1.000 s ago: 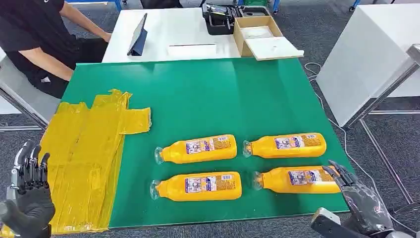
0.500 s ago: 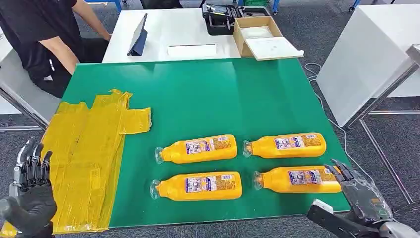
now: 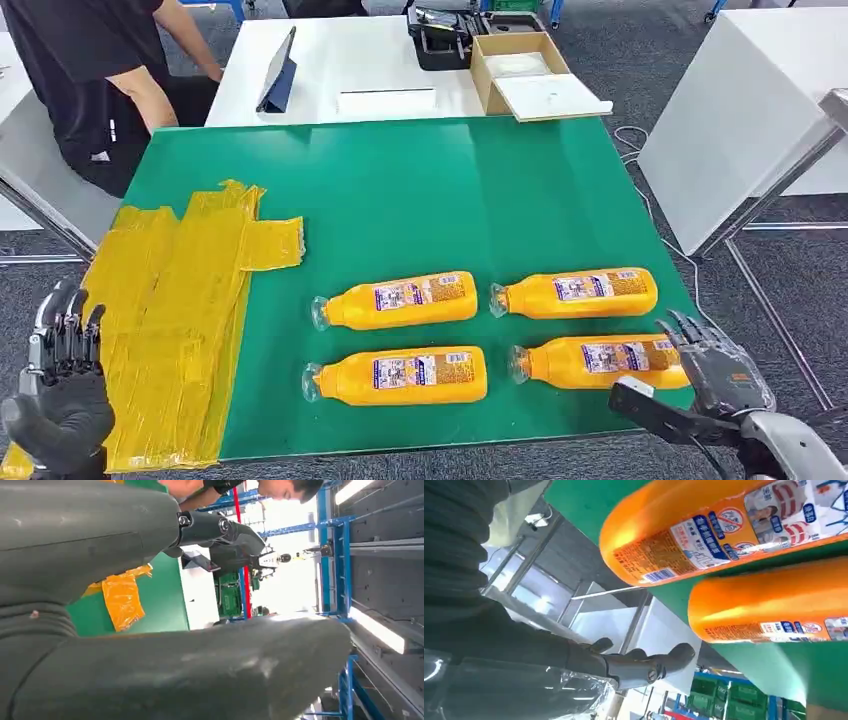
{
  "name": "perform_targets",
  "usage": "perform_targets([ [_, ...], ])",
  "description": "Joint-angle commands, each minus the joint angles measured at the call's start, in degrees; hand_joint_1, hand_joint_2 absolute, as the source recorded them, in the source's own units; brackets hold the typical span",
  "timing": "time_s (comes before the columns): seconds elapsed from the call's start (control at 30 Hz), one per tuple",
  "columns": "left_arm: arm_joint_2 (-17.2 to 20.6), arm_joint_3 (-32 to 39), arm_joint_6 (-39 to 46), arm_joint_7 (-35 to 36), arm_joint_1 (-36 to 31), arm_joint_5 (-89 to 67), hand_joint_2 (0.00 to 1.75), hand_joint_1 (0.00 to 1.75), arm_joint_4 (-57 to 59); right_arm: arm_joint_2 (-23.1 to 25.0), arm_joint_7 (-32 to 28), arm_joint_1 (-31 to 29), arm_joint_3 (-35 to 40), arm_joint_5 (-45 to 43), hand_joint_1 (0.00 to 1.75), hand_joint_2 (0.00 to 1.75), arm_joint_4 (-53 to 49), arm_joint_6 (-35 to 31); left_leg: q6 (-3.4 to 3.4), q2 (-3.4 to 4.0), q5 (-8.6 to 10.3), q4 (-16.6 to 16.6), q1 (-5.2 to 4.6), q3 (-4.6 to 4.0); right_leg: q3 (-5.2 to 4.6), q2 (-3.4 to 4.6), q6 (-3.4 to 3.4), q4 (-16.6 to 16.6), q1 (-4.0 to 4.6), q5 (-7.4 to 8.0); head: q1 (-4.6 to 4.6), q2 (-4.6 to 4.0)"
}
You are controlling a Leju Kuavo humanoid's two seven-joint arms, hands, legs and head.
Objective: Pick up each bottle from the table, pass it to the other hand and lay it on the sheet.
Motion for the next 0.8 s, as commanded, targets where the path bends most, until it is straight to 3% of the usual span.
perform_targets([
  [0.03,-3.70,3.63,0.17,1.05,1.41,-0.80,0.00,0.00,-1.38,7.61,-1.10,-12.35,6.62,3.79,0.00,1.75,12.97,4.28,-0.16,0.24,-0.01,-0.10,0.08,0.18,0.14,0.18,-0.05,-0.16,0.08,0.09,0.00,0.00],
  [0.37,-5.52,6.63,-0.40,2.73,0.70,-0.73,0.00,0.00,-2.90,11.63,-1.95,-19.14,12.32,7.50,0.00,1.75,21.65,7.54,-0.19,0.25,0.00,-0.10,0.10,0.23,0.18,0.20,-0.06,-0.13,0.06,0.07,0.00,0.00],
  [0.5,-5.58,6.71,-0.45,2.84,0.62,-0.73,0.00,0.00,-2.92,11.86,-1.92,-18.93,12.57,7.49,0.00,1.75,22.27,7.52,-0.27,0.17,0.01,-0.10,0.08,0.27,0.21,0.07,-0.08,-0.12,0.04,0.05,0.00,0.00],
  [0.8,-6.49,8.72,-1.23,3.35,0.84,-0.44,0.00,0.00,-3.75,9.17,-0.48,-17.20,14.02,8.46,0.00,1.75,20.78,15.80,-0.17,-0.06,0.02,-0.04,0.02,0.18,0.12,-0.07,-0.04,-0.02,-0.01,-0.02,0.02,0.00],
])
